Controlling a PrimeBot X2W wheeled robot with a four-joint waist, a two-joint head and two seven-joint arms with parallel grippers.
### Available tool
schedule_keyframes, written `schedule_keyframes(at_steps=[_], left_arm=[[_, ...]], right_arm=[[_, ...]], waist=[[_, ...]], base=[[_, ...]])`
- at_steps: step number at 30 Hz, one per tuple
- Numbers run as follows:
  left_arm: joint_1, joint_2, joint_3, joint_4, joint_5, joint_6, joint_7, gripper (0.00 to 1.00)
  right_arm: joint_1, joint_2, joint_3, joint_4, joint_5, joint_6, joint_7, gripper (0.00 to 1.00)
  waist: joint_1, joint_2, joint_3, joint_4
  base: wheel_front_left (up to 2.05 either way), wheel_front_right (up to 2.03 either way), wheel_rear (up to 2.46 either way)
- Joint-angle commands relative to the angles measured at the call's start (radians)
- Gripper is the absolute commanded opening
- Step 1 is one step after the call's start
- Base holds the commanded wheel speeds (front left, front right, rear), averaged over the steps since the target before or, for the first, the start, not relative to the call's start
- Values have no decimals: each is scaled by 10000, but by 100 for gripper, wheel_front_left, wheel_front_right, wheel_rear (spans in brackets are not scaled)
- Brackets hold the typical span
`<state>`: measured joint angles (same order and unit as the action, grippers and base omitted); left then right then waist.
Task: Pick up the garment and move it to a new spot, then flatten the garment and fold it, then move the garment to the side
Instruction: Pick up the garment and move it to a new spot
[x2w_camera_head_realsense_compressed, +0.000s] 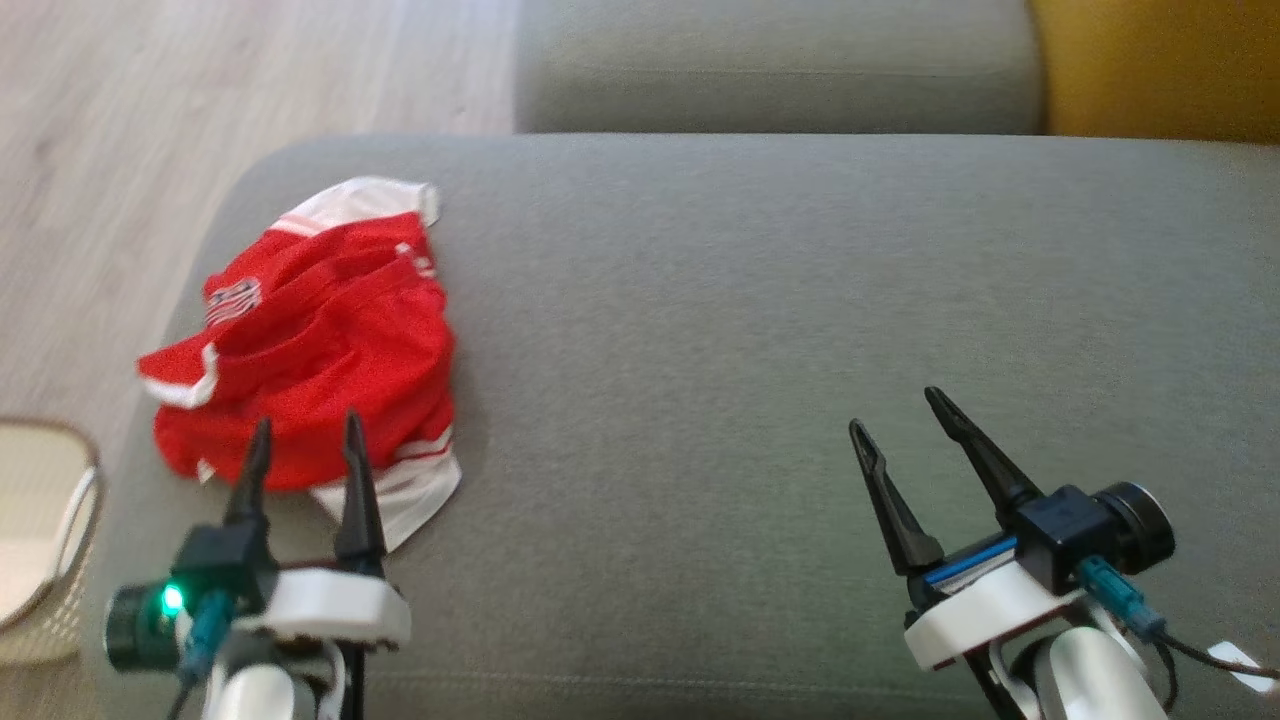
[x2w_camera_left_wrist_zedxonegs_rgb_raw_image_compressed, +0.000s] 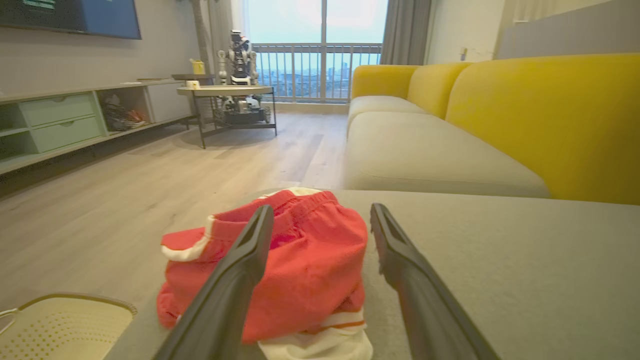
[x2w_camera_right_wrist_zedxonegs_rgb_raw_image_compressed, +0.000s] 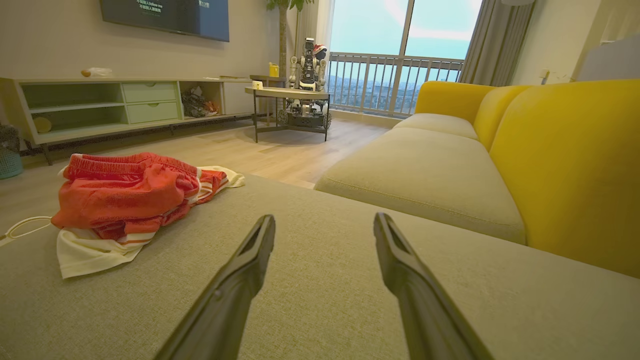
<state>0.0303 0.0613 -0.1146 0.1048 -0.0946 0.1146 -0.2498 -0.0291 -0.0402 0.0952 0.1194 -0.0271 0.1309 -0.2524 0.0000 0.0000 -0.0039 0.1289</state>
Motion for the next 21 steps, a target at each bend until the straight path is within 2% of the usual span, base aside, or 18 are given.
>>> schedule_keyframes(at_steps=[1, 11, 15, 17, 21], left_arm=[[-736, 102, 417, -360, 101, 43, -120, 100], [-2317, 238, 741, 43, 124, -85, -120, 100], [-3235, 398, 736, 688, 190, -256, -120, 100], [-3962, 421, 757, 1496, 78, -390, -120, 100], [-4722, 364, 807, 2369, -69, -393, -120, 100]], right_arm=[[-355, -100, 223, -404, -111, -2, -93, 100], [-895, -100, 100, -695, -563, -2, -93, 100], [-1156, -100, 66, -806, -733, -2, -93, 100], [-1309, -100, 22, -865, -941, -2, -93, 100], [-1404, -100, -83, -901, -1199, -2, -93, 100]], waist=[[0, 0, 321, 434], [0, 0, 1725, 1371], [0, 0, 2240, 1535], [0, 0, 2646, 1631], [0, 0, 3072, 1740]], base=[[0, 0, 0], [0, 0, 0], [0, 0, 0], [0, 0, 0], [0, 0, 0]])
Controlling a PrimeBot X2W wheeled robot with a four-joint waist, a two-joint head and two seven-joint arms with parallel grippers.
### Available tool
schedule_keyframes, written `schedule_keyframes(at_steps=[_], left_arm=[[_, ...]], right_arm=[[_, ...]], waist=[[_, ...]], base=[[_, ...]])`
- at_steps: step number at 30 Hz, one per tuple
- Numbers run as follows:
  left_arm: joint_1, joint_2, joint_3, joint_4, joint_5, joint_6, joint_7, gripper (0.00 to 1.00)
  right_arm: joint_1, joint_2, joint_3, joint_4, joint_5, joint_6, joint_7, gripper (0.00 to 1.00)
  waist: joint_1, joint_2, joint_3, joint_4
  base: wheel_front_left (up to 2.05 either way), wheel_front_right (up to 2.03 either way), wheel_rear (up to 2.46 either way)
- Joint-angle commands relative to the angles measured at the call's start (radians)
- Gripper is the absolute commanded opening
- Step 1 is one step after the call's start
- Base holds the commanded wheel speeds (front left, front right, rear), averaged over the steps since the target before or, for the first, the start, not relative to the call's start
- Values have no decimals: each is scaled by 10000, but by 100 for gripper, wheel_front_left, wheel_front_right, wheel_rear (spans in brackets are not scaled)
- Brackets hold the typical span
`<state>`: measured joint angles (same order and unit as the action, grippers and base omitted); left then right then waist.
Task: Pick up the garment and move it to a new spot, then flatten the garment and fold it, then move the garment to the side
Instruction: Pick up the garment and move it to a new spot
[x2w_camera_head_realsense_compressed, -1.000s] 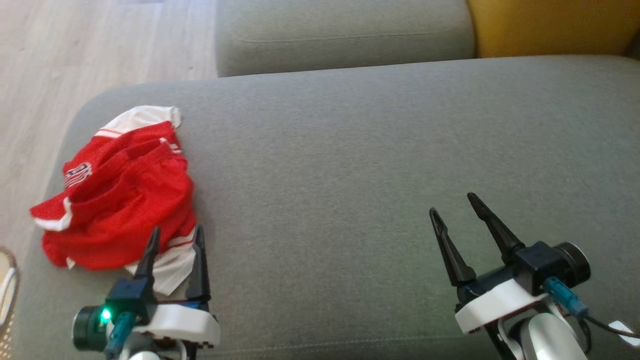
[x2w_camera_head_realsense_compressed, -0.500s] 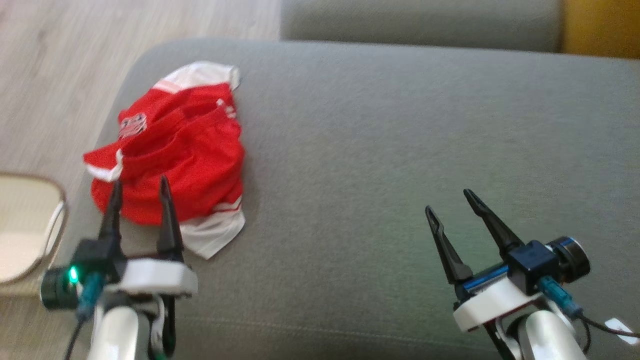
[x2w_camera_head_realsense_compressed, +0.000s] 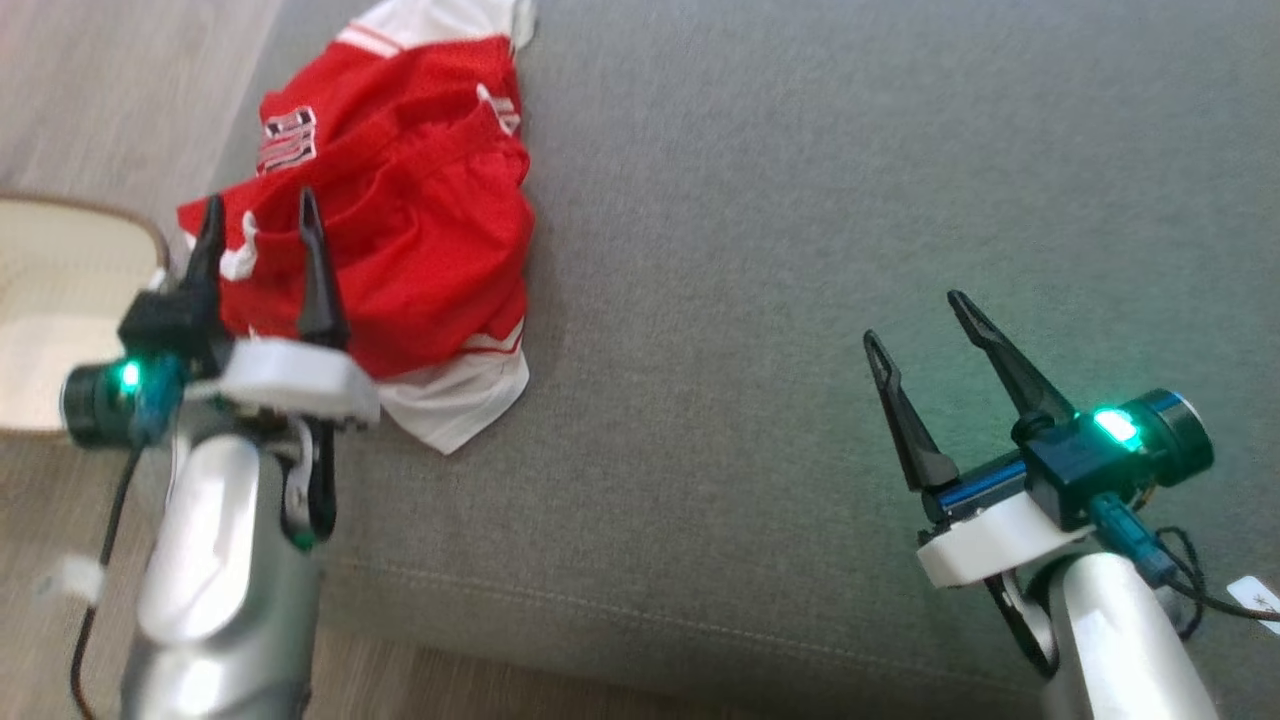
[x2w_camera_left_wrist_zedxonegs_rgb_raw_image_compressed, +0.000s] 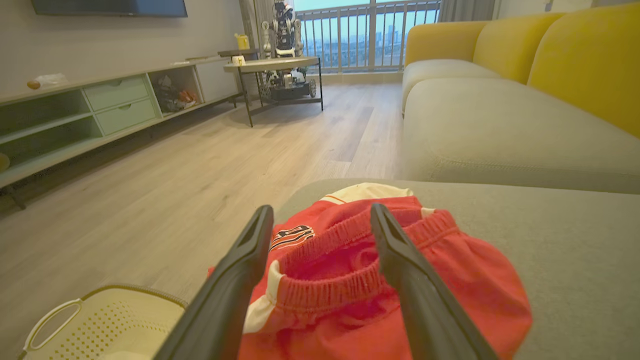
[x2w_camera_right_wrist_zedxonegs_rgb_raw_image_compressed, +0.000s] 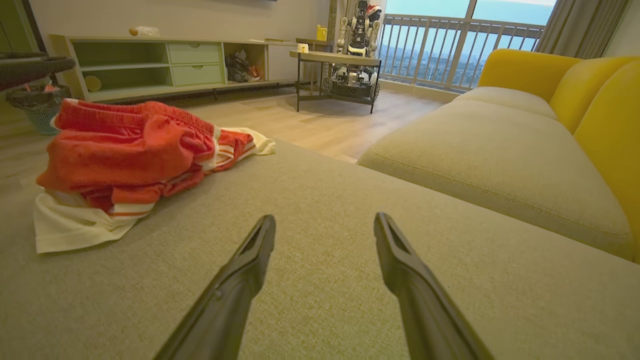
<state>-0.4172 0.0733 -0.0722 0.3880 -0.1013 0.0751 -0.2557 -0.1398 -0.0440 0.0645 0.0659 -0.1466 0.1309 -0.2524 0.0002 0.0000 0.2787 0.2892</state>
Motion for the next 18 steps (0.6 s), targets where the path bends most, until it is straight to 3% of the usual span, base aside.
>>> schedule_keyframes(at_steps=[1, 9, 16, 17, 18], left_arm=[[-478, 213, 383, -165, -49, 11, -61, 100], [-1790, -67, 296, 1877, -516, 152, -47, 100], [-2233, -167, 6, 3343, -774, 300, 271, 100], [-2271, -171, -48, 3488, -785, 270, 288, 42], [-2314, -173, -91, 3582, -793, 230, 264, 20]], right_arm=[[-319, -62, 201, -387, -89, -2, -93, 100], [-466, -145, 0, -550, -611, -2, -93, 100], [-479, -173, -62, -527, -647, -2, -93, 100], [-499, -169, -36, -518, -627, -2, -93, 100], [-519, -165, -16, -508, -607, -2, -93, 100]], waist=[[-2, 0, 420, 178], [-2, 0, 1339, 495], [-2, 0, 1400, 613], [-2, 0, 1378, 604], [-2, 0, 1344, 591]], base=[[0, 0, 0], [0, 0, 0], [0, 0, 0], [0, 0, 0], [0, 0, 0]])
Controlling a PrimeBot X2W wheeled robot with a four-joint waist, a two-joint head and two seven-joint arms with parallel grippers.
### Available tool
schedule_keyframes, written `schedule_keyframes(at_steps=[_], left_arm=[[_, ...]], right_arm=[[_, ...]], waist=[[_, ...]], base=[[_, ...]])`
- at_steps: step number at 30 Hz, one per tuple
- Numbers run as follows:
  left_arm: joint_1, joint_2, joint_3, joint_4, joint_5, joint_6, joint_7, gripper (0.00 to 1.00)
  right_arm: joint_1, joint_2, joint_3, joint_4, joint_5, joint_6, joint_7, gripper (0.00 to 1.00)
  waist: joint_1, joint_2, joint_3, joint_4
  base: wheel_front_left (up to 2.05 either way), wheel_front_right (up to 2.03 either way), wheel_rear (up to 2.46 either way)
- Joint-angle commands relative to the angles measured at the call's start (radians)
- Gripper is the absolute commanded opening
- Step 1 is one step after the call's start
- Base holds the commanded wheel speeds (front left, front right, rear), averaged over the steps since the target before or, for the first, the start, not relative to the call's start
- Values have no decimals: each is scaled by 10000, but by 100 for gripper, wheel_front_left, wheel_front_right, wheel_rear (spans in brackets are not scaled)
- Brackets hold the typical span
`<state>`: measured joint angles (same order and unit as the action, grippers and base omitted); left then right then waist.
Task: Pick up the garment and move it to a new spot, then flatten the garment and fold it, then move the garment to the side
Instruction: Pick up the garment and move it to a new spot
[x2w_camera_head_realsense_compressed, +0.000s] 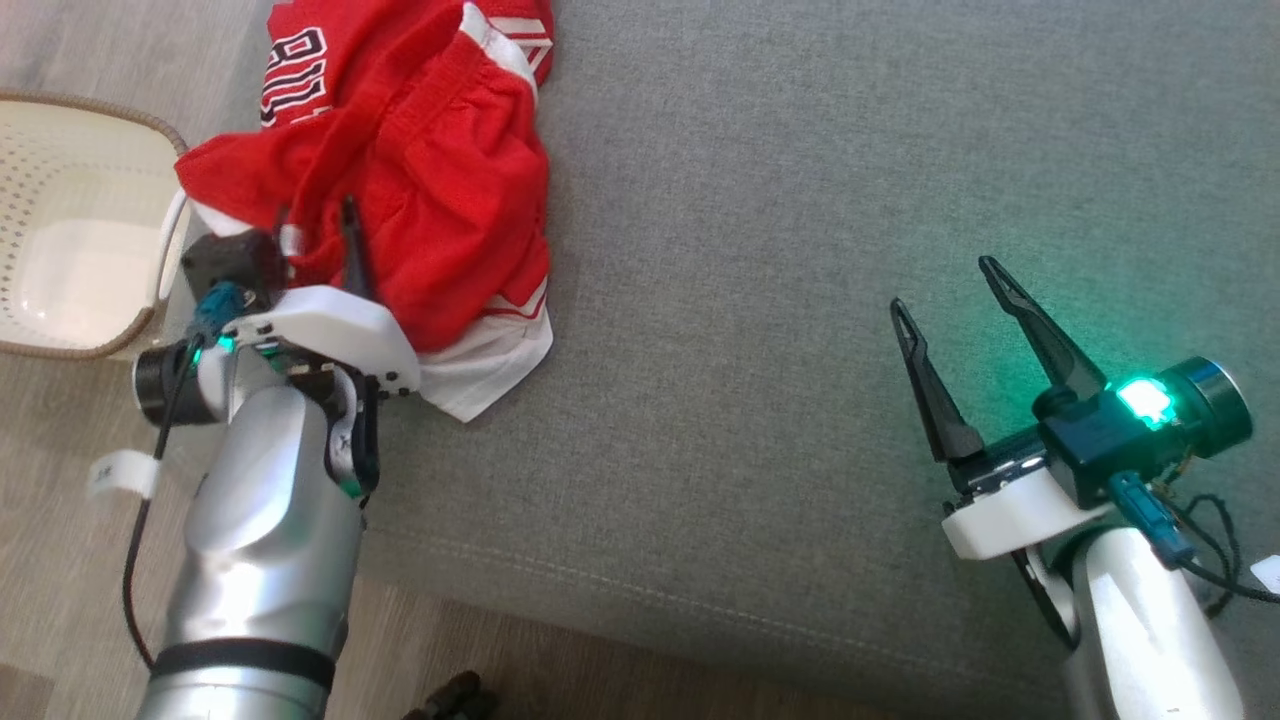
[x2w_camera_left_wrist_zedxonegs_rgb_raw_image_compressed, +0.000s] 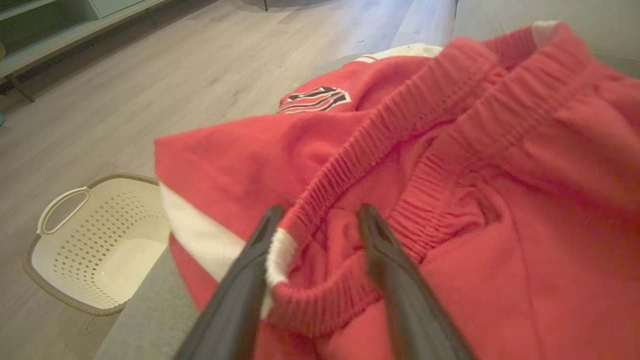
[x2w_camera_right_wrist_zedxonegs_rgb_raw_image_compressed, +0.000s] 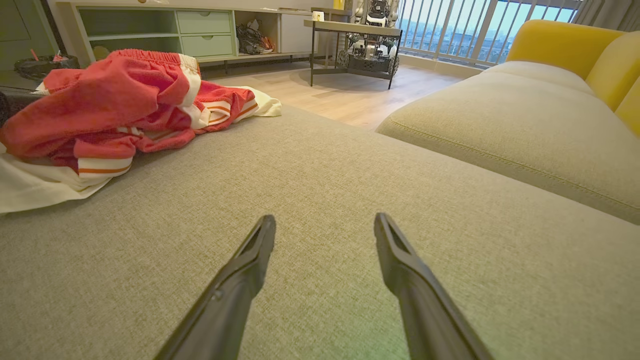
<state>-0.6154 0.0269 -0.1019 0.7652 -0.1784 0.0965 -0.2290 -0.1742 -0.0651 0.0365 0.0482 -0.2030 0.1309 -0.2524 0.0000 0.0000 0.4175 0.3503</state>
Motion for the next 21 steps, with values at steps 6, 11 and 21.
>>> schedule_keyframes(at_steps=[6, 11, 21], left_arm=[[-359, 427, 167, -432, 16, -75, -267, 0], [-158, 840, 248, -1910, 207, -132, -320, 0], [-197, 1657, -37, -5145, 556, -607, 241, 0]], right_arm=[[-231, 98, 417, -208, 174, -2, -93, 100], [-268, 138, 479, -163, 450, -2, -93, 100], [-427, 147, 766, -313, 1685, -2, -93, 100]], waist=[[0, 0, -509, -227], [0, 0, -1151, -685], [0, 0, -2187, -2603]], base=[[0, 0, 0], [0, 0, 0], [0, 0, 0]])
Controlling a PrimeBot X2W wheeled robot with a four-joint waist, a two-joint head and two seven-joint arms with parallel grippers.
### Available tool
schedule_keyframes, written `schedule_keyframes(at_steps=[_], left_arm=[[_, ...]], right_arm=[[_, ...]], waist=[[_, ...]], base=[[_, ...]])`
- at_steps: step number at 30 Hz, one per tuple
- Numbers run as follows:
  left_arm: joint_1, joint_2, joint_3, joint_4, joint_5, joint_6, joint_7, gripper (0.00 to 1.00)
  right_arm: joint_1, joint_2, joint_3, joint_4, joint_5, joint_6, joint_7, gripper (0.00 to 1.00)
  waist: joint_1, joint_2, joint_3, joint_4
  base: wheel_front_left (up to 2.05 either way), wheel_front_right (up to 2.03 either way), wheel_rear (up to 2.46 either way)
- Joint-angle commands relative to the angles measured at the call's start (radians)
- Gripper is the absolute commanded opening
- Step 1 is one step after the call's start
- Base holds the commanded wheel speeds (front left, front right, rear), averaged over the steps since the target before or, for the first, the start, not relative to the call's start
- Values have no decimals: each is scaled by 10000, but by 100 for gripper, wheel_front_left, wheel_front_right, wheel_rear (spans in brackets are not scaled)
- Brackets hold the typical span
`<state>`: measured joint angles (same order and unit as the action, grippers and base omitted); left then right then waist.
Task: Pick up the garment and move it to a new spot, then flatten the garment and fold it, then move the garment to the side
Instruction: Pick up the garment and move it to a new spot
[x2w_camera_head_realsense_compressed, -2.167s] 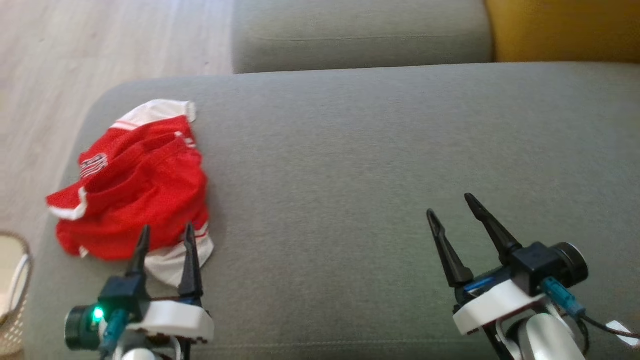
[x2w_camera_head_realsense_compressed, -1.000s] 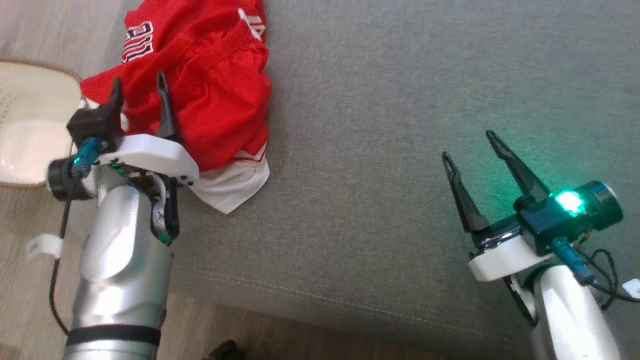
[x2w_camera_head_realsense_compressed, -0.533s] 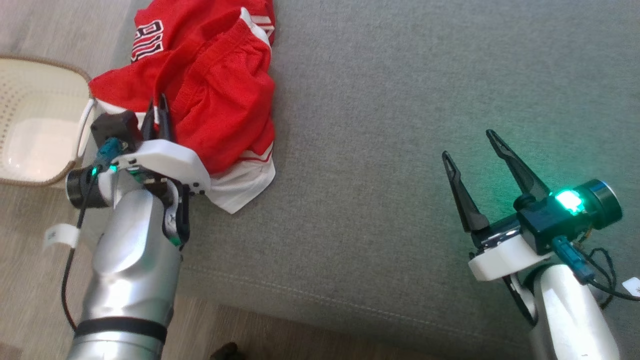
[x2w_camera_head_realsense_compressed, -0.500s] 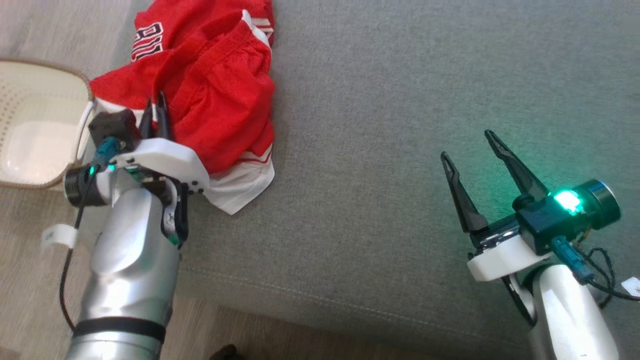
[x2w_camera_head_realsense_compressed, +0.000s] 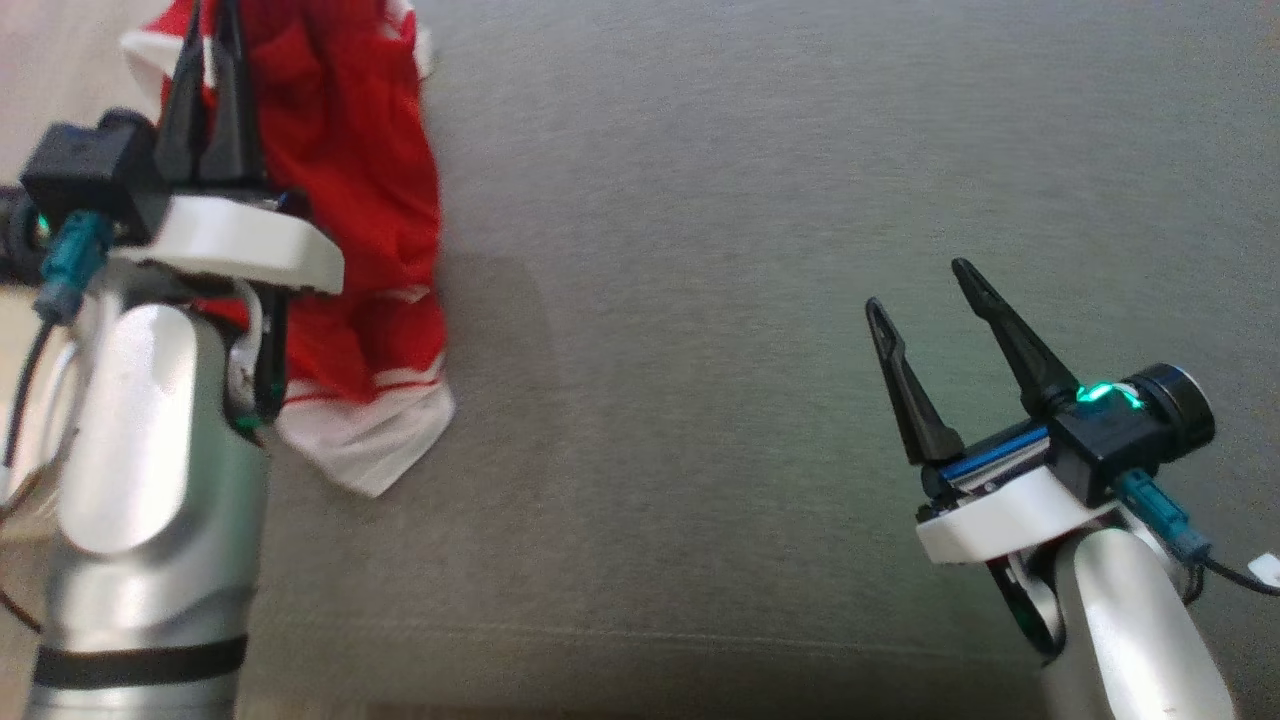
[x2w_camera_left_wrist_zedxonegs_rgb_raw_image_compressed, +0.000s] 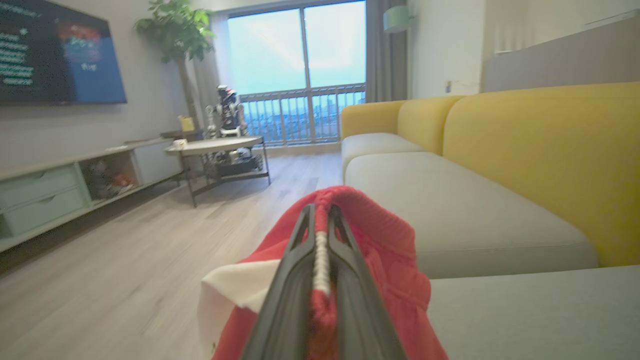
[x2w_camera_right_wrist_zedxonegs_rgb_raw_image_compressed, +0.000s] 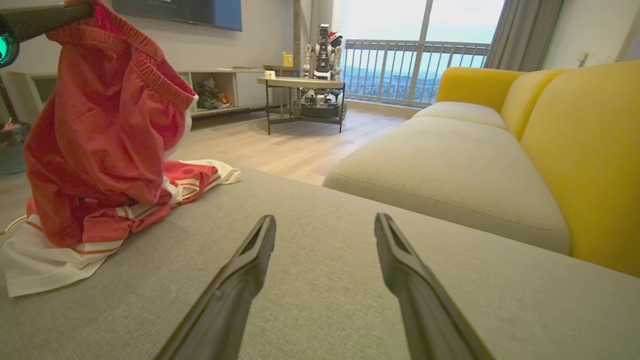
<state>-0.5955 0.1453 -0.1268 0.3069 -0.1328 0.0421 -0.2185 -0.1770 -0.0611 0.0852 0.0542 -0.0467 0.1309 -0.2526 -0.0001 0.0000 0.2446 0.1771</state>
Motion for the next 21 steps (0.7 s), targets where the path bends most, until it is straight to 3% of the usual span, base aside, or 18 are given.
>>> schedule_keyframes(at_steps=[1, 3, 11, 15, 21], left_arm=[[-464, 546, 143, -872, 147, -116, 302, 0], [-523, 592, 79, -1199, 180, -155, 475, 0], [-1080, 573, -423, -3218, -23, -591, 1828, 0], [-1552, 375, -726, -3527, -275, -852, 2279, 0], [-2315, -204, -993, -3536, -680, -856, 2575, 0]], right_arm=[[-430, 106, 289, -408, 221, -2, -92, 100], [-460, 107, 288, -450, 308, -2, -92, 100], [-594, 107, 136, -1002, 1040, -2, -92, 100], [-667, 108, 10, -1360, 1430, -2, -92, 100], [-703, 108, -89, -1538, 1982, -2, -92, 100]], waist=[[1, 0, -502, -1150], [1, 0, -536, -1437], [1, 0, -456, -3850], [1, 0, -250, -4936], [1, 0, 103, -6086]], base=[[0, 0, 0], [0, 0, 0], [0, 0, 0], [0, 0, 0], [0, 0, 0]])
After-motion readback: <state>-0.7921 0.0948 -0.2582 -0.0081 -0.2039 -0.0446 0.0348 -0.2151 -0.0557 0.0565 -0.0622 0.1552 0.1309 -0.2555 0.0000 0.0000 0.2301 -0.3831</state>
